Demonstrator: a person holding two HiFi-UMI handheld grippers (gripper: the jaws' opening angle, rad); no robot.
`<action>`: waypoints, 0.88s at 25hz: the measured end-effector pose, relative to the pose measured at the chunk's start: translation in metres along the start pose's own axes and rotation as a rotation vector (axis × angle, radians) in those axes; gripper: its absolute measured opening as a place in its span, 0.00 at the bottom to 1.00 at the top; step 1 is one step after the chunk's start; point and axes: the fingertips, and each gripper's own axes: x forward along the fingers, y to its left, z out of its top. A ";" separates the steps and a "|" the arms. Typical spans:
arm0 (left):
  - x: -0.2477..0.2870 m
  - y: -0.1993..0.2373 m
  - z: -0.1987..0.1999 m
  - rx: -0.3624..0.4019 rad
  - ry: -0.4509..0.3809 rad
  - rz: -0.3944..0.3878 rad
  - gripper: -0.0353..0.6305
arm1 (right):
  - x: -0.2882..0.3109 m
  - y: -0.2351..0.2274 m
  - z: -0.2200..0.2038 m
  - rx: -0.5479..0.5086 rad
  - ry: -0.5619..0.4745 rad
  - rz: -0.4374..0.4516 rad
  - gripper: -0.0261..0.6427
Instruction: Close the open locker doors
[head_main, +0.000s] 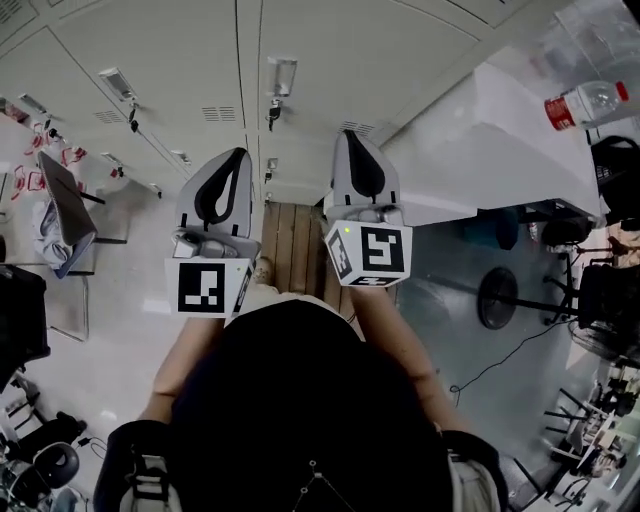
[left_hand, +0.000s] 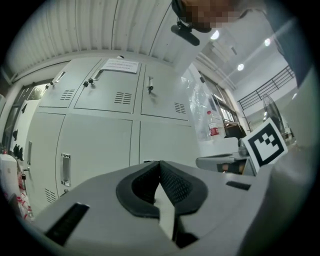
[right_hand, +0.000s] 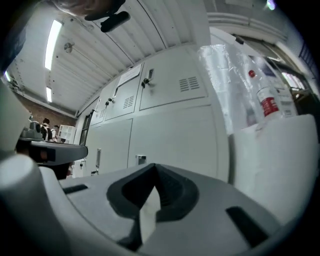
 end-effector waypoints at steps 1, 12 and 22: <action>-0.005 -0.013 0.004 0.002 -0.001 -0.009 0.06 | -0.019 -0.010 0.005 -0.003 -0.006 -0.018 0.04; -0.063 -0.126 0.038 0.052 -0.019 -0.043 0.06 | -0.183 -0.063 0.029 -0.060 -0.035 -0.095 0.04; -0.101 -0.183 0.038 0.089 -0.017 -0.040 0.06 | -0.250 -0.079 0.025 -0.044 -0.078 -0.101 0.04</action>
